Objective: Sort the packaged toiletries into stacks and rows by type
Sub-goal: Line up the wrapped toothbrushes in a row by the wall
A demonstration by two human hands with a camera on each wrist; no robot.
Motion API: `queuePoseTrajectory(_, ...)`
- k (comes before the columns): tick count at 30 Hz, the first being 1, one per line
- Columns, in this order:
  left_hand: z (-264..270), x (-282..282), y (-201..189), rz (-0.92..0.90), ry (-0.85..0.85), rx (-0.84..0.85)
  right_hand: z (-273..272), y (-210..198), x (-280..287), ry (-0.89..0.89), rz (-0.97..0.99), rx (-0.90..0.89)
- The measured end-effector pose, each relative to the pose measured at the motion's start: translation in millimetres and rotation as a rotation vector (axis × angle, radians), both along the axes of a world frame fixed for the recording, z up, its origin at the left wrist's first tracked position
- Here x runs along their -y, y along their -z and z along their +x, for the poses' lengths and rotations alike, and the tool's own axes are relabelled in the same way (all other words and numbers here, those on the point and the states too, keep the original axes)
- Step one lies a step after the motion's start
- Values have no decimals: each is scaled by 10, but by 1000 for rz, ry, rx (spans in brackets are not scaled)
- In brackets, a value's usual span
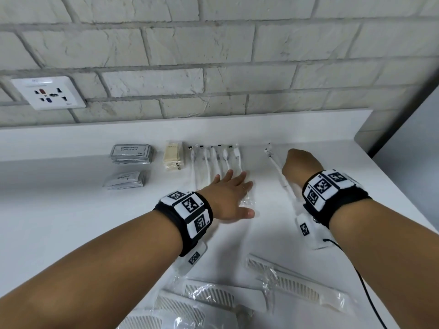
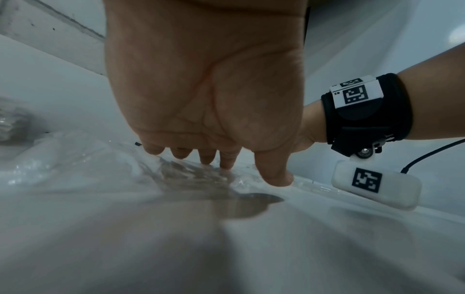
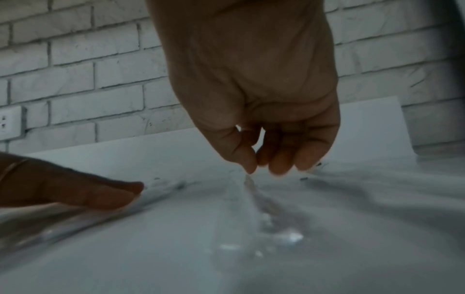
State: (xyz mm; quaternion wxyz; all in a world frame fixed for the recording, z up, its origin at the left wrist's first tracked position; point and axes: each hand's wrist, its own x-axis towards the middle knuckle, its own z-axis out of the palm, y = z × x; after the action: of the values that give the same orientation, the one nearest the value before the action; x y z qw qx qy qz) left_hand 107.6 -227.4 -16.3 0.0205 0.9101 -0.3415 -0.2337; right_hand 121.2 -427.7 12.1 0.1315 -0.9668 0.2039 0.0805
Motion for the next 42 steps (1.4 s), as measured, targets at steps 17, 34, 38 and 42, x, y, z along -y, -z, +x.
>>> queuePoseTrajectory(17,8,8,4,-7,-20,-12,62,149,-389,-1,128,-119)
queuePoseTrajectory(34,4,-24,-22,-11,-10,-26,17,192,-291,-227,-26,-46)
queuePoseTrajectory(38,-5,11,-28,-79,-48,12,-16,187,-362,-314,108,-2)
queuePoseTrajectory(42,-30,103,-77,-147,-52,36,-11,193,-177,-175,200,87)
